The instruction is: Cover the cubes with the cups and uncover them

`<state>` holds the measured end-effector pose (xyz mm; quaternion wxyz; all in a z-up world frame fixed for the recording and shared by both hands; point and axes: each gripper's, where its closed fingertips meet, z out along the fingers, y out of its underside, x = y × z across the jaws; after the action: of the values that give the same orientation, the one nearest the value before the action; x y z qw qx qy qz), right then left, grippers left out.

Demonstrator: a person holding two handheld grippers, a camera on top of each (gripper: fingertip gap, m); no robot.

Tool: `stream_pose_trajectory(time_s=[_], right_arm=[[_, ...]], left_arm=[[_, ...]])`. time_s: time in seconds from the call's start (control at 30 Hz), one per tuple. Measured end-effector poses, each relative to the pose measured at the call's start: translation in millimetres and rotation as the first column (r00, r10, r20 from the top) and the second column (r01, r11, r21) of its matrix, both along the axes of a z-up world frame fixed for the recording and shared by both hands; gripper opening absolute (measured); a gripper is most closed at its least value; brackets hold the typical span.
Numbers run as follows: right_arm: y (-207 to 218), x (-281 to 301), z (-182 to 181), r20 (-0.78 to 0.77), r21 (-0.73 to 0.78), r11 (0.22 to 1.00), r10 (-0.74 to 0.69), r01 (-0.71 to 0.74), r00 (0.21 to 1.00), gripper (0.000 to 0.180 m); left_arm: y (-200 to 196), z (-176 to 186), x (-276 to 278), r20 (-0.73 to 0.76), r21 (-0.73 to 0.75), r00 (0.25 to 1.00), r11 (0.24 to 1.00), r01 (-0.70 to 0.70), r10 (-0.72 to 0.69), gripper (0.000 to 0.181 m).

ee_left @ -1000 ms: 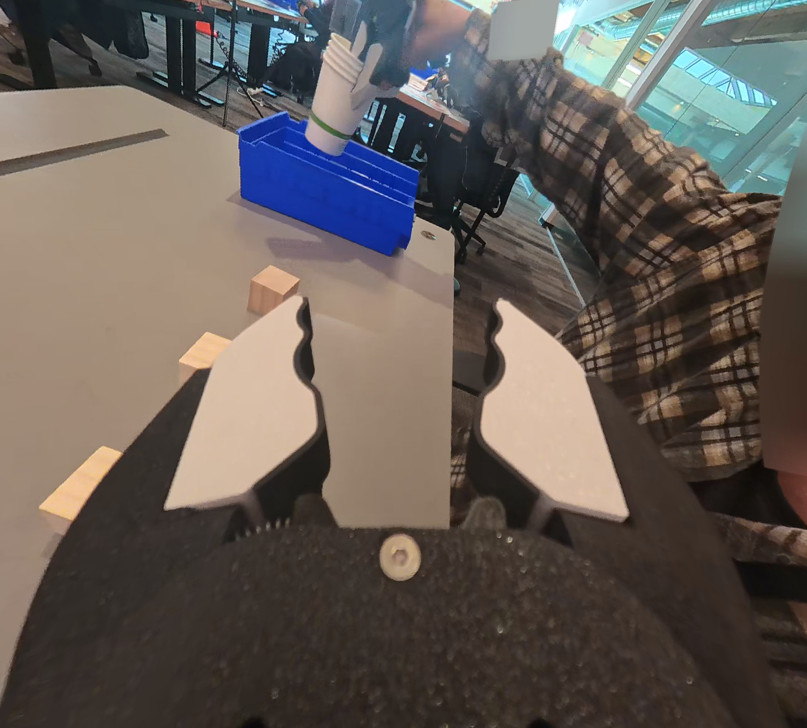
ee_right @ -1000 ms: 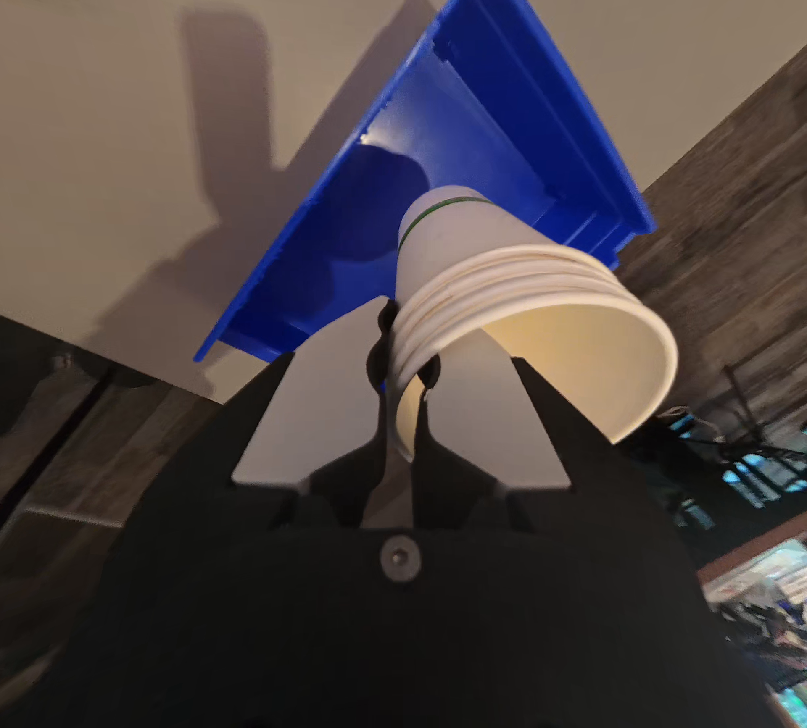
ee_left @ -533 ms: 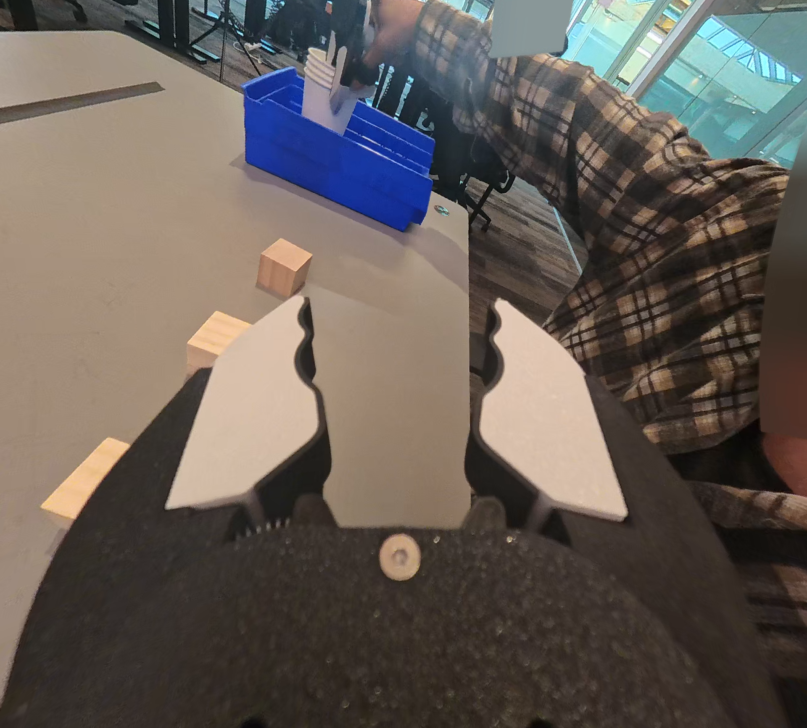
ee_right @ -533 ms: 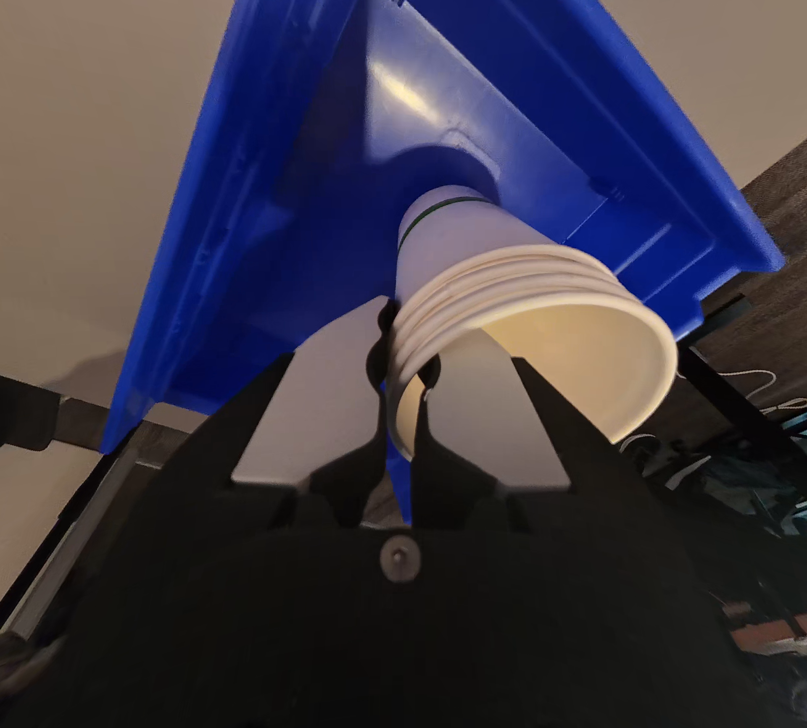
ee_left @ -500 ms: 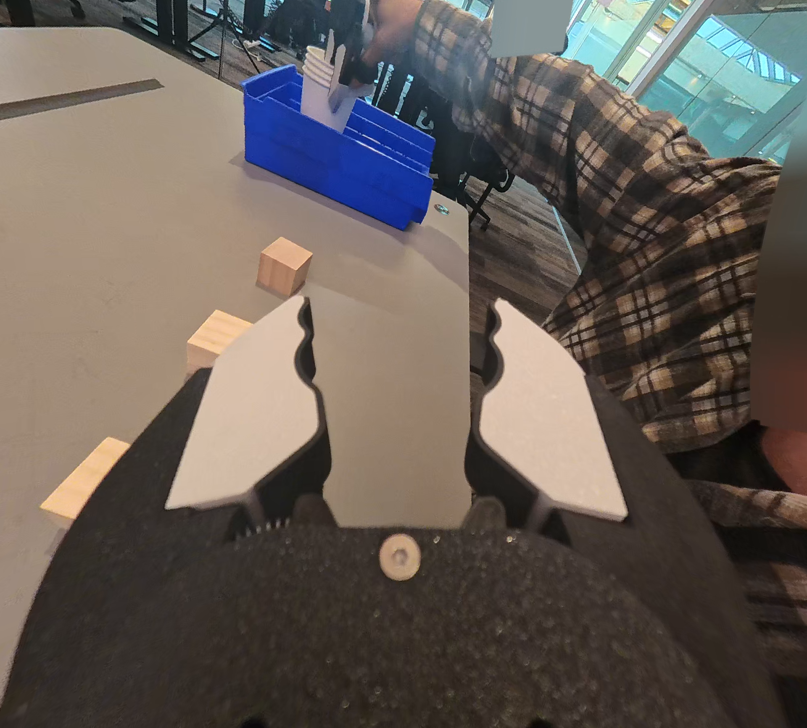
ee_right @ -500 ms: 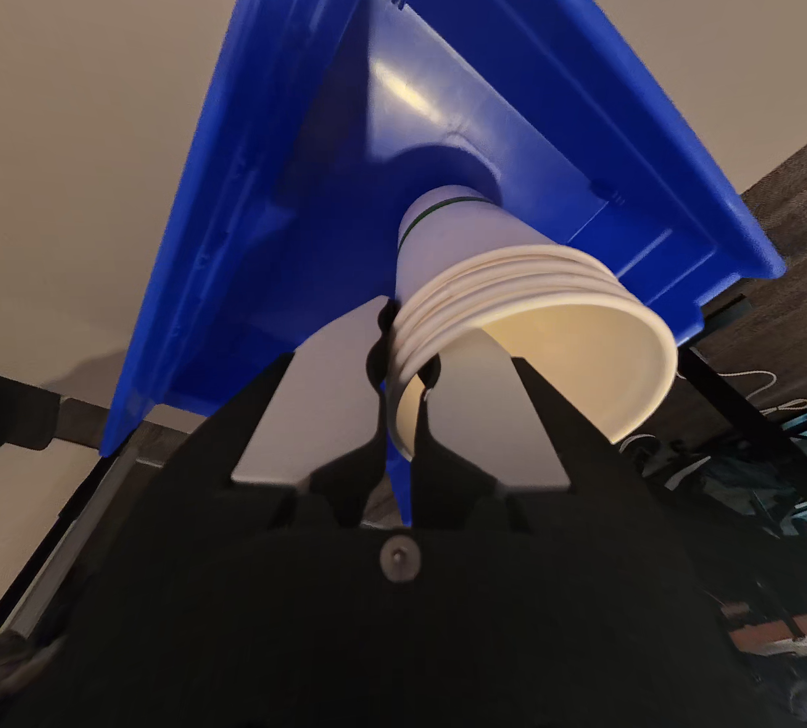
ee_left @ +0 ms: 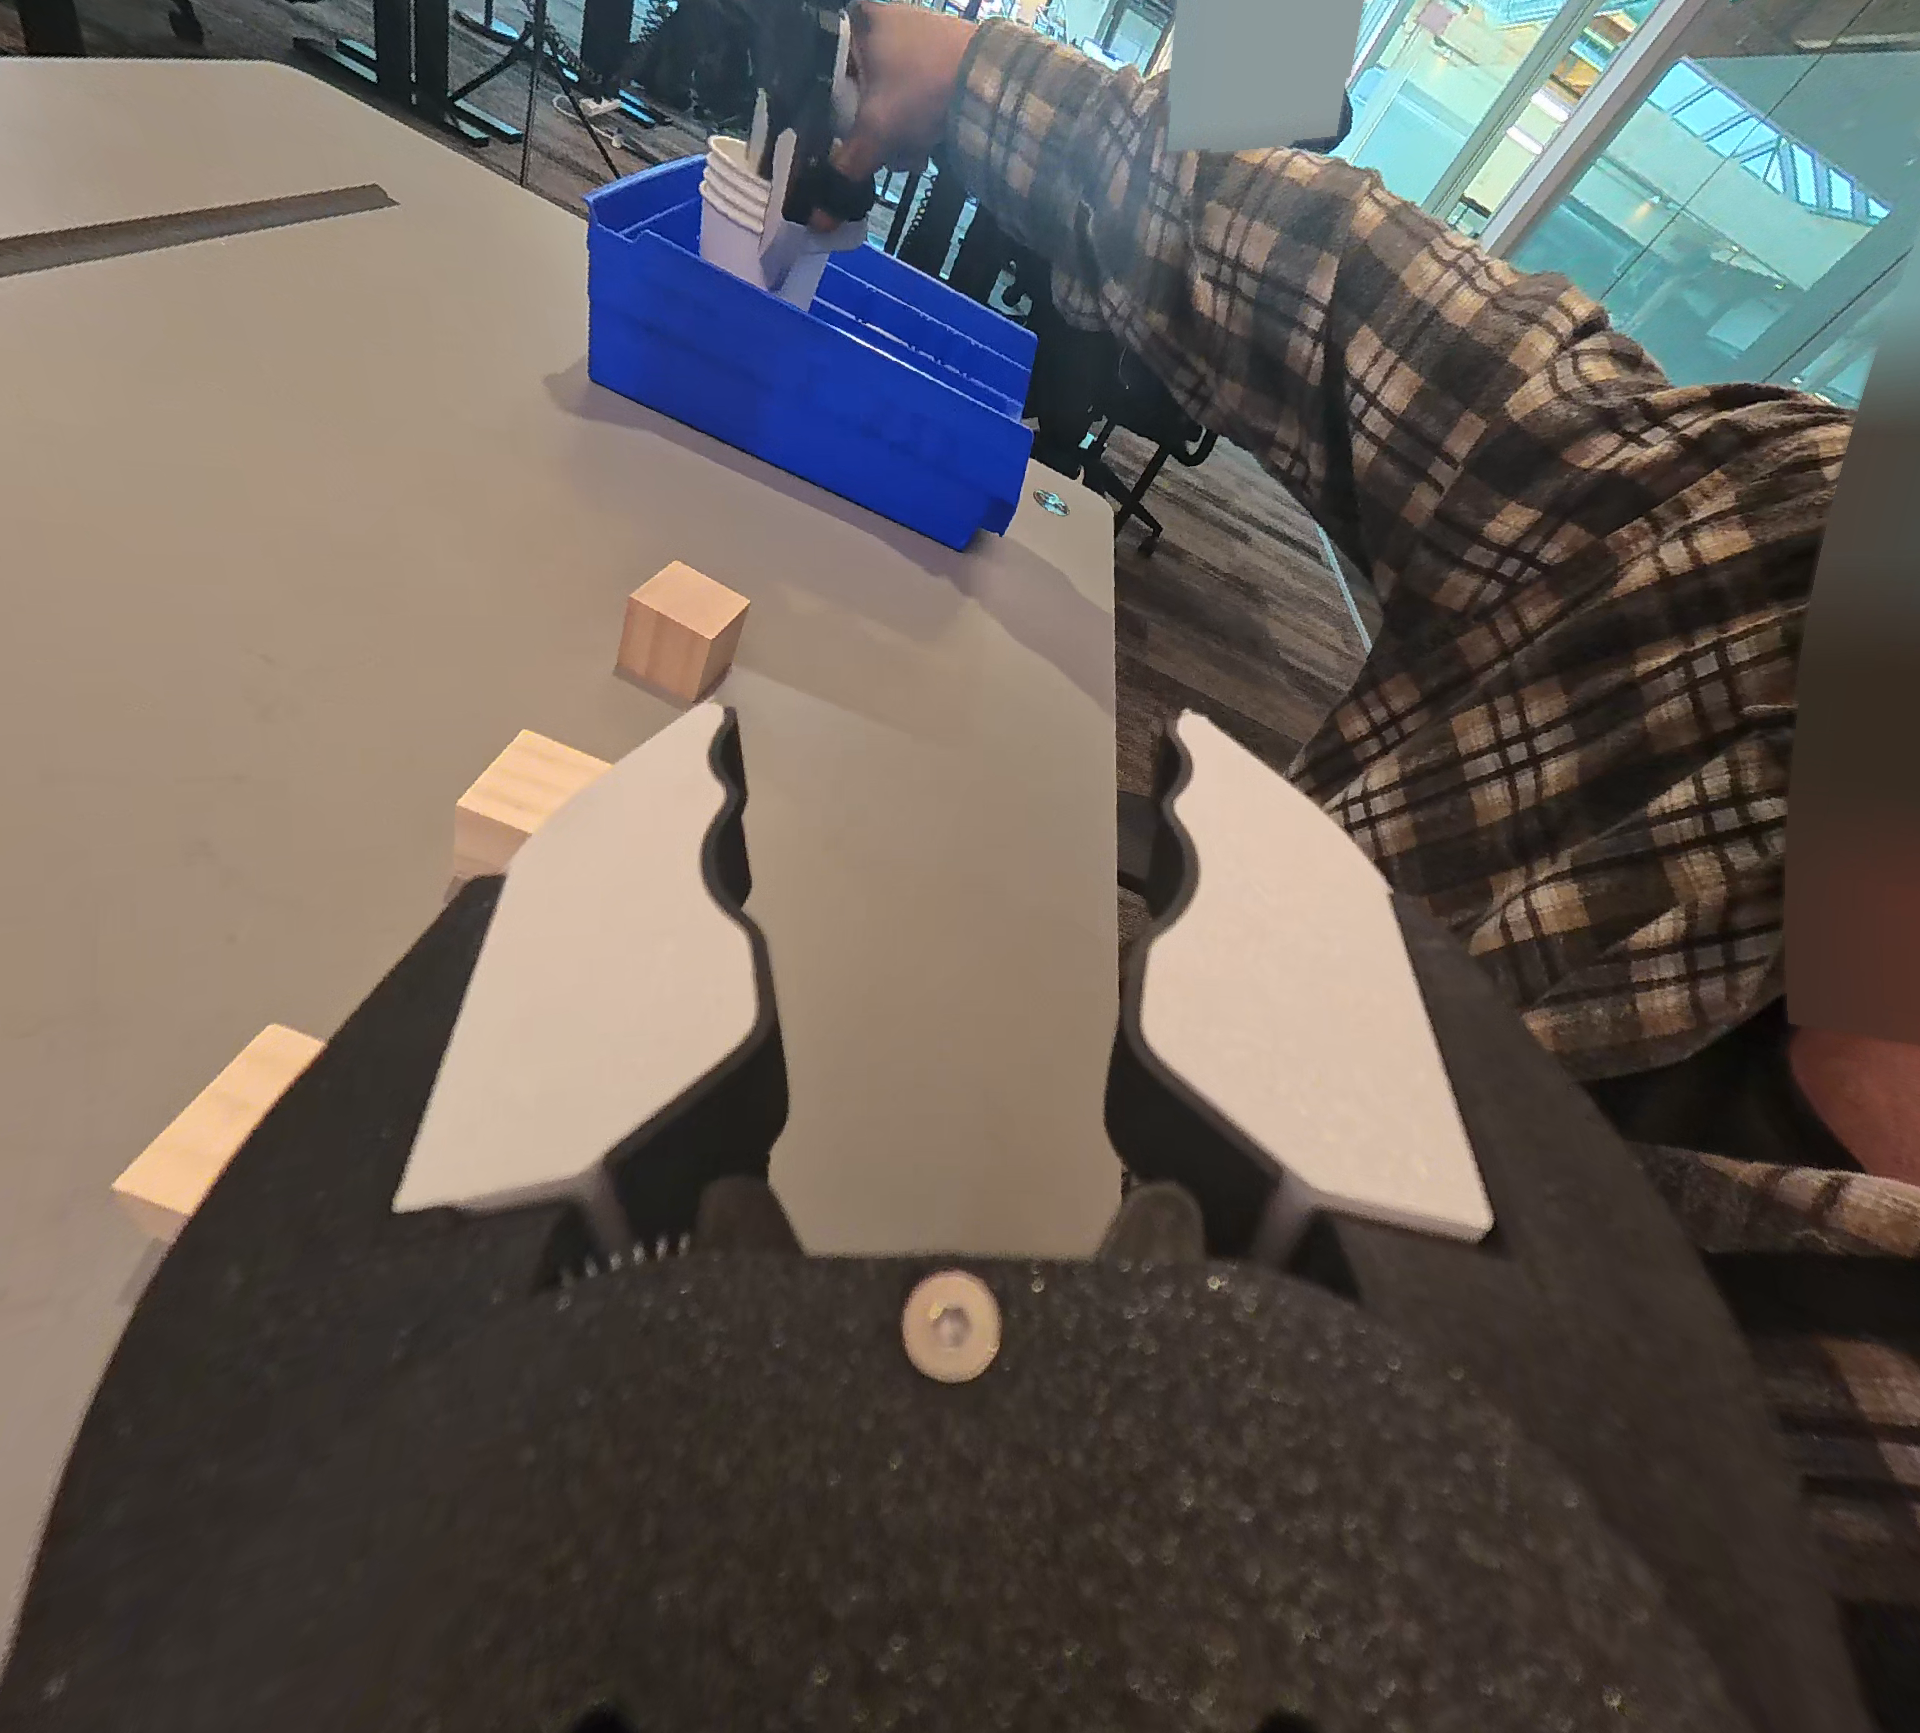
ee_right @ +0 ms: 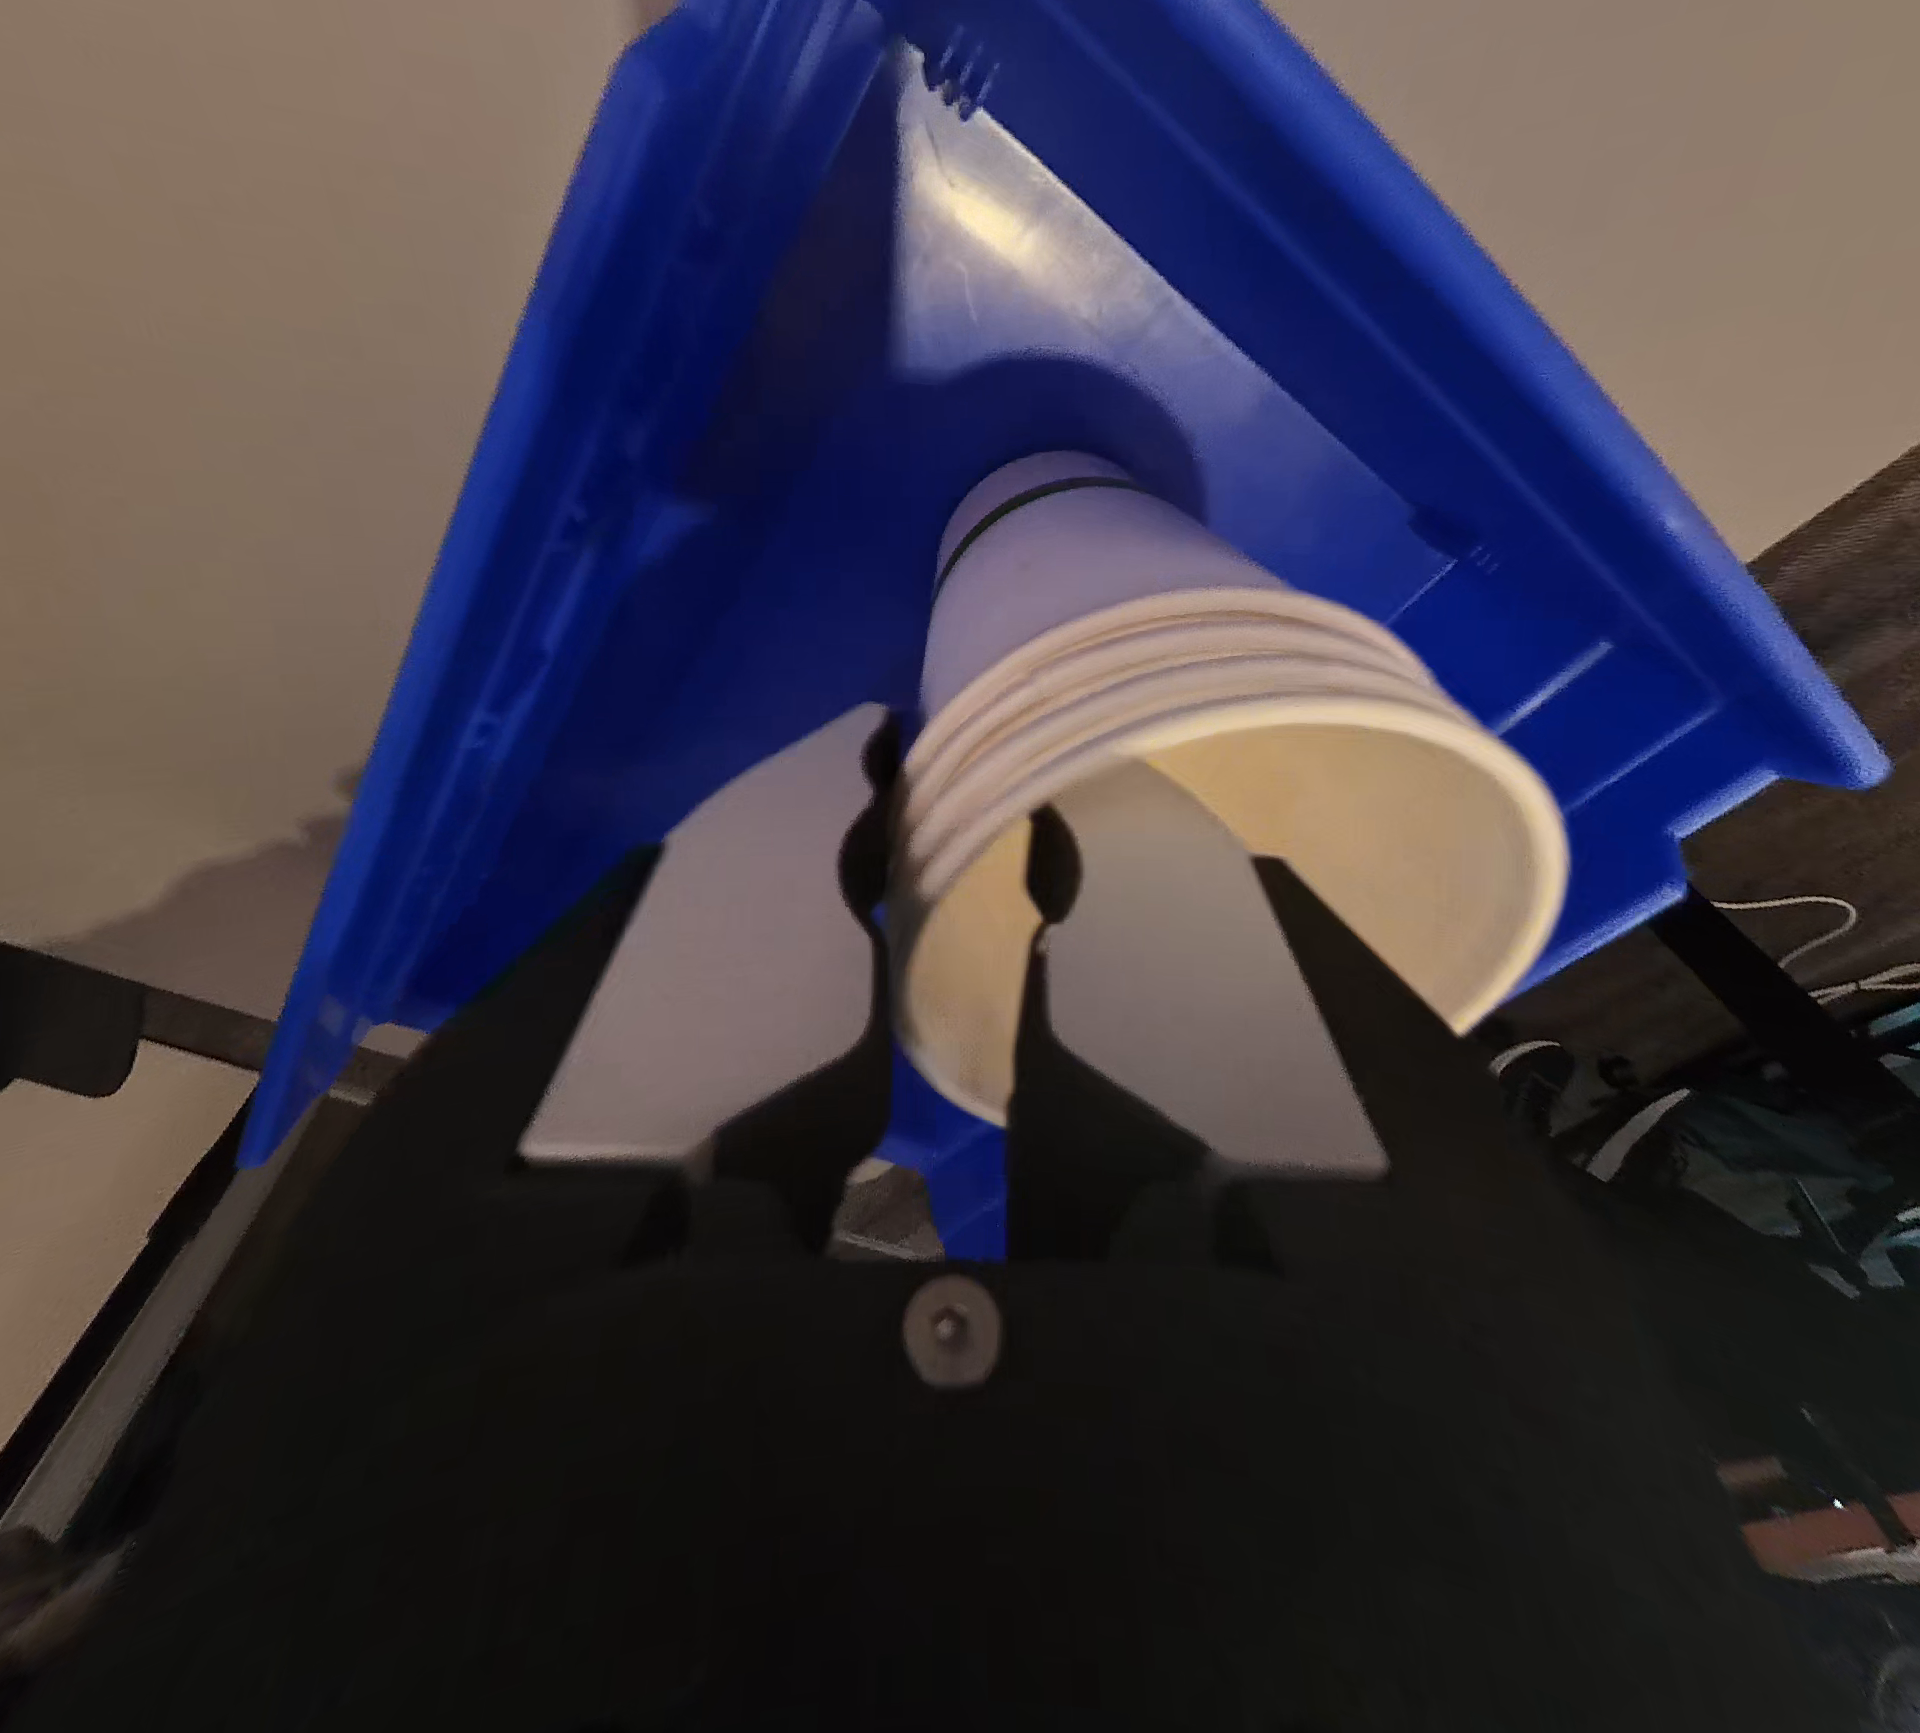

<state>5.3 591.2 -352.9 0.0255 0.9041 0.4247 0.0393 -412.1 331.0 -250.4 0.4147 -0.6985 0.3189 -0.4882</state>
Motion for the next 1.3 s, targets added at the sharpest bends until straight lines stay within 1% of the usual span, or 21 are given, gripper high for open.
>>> stream_pose_trajectory(time_s=[0.03, 0.17, 0.27, 0.37, 0.5, 0.6, 0.7, 0.77, 0.9, 1.07, 1.3], right_arm=[[2, 1, 1, 0.005, 0.015, 1.0, -0.003, 0.003, 1.0, 0.035], [2, 2, 11, 0.015, 0.062, 0.998, 0.003, -0.004, 1.0, 0.068], [-3, 4, 26, 0.031, 0.087, 0.996, 0.002, -0.005, 1.0, 0.086], [-9, 6, 46, 0.048, 0.127, 0.992, -0.003, -0.003, 0.999, 0.095], [-13, -1, 82, 0.026, 0.228, 0.974, -0.002, -0.004, 1.0, 0.099], [-18, -15, 110, -0.025, 0.309, 0.95, 0.038, -0.028, 0.999, 0.099], [-27, -30, 132, -0.045, 0.366, 0.928, 0.1, -0.076, 0.994, 0.098], [-34, -43, 145, -0.052, 0.399, 0.909, 0.151, -0.118, 0.987, 0.094], [-51, -81, 162, -0.085, 0.448, 0.865, 0.291, -0.224, 0.953, 0.087], [-74, -132, 163, -0.055, 0.476, 0.776, 0.497, -0.414, 0.866, 0.083], [-98, -188, 125, -0.053, 0.414, 0.712, 0.641, -0.567, 0.766, 0.084]], left_arm=[[0, 0, 0, 0.001, -0.001, 1.0, 1.0, 0.002, -0.002, 0.074], [-4, 2, 2, 0.005, 0.001, 1.0, 1.0, 0.015, -0.015, 0.074], [-8, 6, 3, 0.009, 0.01, 1.0, 1.0, 0.024, -0.024, 0.074], [-14, 11, 3, 0.009, 0.025, 0.999, 0.999, 0.031, -0.032, 0.075], [-25, 23, 1, 0.009, 0.067, 0.999, 0.997, 0.032, -0.033, 0.075], [-33, 31, -3, 0.001, 0.101, 1.0, 0.995, 0.023, -0.023, 0.075], [-39, 37, -7, -0.003, 0.126, 1.0, 0.992, 0.012, -0.012, 0.075], [-41, 40, -9, -0.002, 0.137, 1.0, 0.991, 0.009, -0.008, 0.075], [-43, 44, -13, 0.0, 0.151, 1.0, 0.989, -0.004, 0.004, 0.075], [-42, 45, -16, -0.002, 0.155, 1.0, 0.988, -0.016, 0.017, 0.075], [-39, 44, -20, -0.014, 0.158, 0.999, 0.987, -0.027, 0.029, 0.075]])
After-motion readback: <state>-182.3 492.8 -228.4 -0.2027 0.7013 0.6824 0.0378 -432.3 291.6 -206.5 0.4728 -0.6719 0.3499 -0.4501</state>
